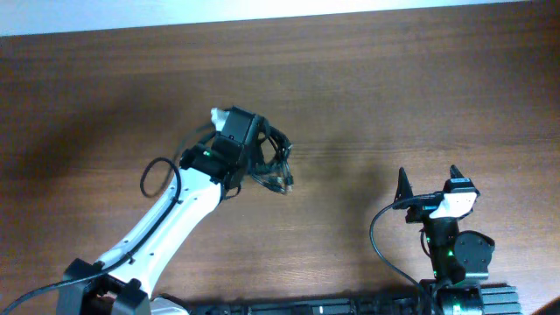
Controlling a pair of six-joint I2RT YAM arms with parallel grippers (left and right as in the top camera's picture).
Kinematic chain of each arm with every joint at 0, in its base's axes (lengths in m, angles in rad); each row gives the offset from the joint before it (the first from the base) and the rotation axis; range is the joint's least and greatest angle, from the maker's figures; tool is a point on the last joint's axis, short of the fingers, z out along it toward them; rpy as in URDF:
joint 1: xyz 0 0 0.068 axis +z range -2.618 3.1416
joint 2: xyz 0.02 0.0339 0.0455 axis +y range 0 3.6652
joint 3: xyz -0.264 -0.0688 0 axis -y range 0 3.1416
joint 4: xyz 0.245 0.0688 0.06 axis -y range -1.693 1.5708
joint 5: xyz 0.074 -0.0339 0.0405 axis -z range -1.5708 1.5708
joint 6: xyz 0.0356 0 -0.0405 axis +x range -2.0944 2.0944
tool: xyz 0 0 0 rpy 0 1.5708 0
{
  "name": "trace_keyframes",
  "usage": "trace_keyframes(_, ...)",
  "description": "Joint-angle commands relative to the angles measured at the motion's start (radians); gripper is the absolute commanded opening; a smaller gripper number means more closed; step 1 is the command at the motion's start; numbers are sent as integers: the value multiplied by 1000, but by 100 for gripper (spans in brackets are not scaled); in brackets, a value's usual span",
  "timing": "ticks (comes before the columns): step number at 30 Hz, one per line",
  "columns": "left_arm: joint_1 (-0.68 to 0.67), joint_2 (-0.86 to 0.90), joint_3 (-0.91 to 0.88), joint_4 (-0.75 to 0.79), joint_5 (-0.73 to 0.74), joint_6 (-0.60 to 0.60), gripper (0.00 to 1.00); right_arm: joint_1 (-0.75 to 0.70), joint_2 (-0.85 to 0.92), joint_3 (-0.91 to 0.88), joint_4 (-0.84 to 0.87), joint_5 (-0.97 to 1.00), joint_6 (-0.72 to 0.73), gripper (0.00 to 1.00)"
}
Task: Untangle cables
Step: 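Lift the coil with the left gripper while the right arm reaches in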
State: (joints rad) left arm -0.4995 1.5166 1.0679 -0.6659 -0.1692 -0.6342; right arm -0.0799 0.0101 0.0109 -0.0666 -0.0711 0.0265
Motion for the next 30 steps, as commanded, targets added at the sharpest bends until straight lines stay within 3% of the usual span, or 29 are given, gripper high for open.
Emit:
trace_keyframes(1,2,-4,0,-115,121,-410,0,-6,-7,-5,-5,5,4,99)
trace_keyframes(3,2,-4,-41,-114,117,-487,0,-6,-7,-5,-5,5,4,99)
trace_keyframes(5,3,-4,-42,-108,101,-461,0,-6,-7,-5,-5,5,4,99)
trace_keyframes(7,4,-5,-41,-64,94,-216,0,-6,-7,-5,-5,5,4,99)
trace_keyframes(8,6,-6,-39,-18,94,114,0,-6,-7,-5,-5,5,4,99)
trace_keyframes(13,5,-6,-39,-8,95,753,0,-6,-7,-5,-5,5,4,99)
trace_keyframes(14,5,-6,-39,-3,93,797,0,-6,-7,-5,-5,4,4,98)
trace_keyframes(19,5,-14,-35,35,94,674,0,-6,-7,-5,-5,5,4,99)
trace_keyframes(22,5,-44,-18,38,94,463,0,-6,-7,-5,-1,3,4,99)
trace_keyframes(24,5,-75,-18,45,94,400,0,-6,-7,-5,-5,-32,34,99)
trace_keyframes(28,5,-172,-18,109,94,384,0,-6,-5,-5,22,-386,667,99)
trace_keyframes(30,5,-196,-18,123,94,384,0,-6,-5,-5,31,-424,745,99)
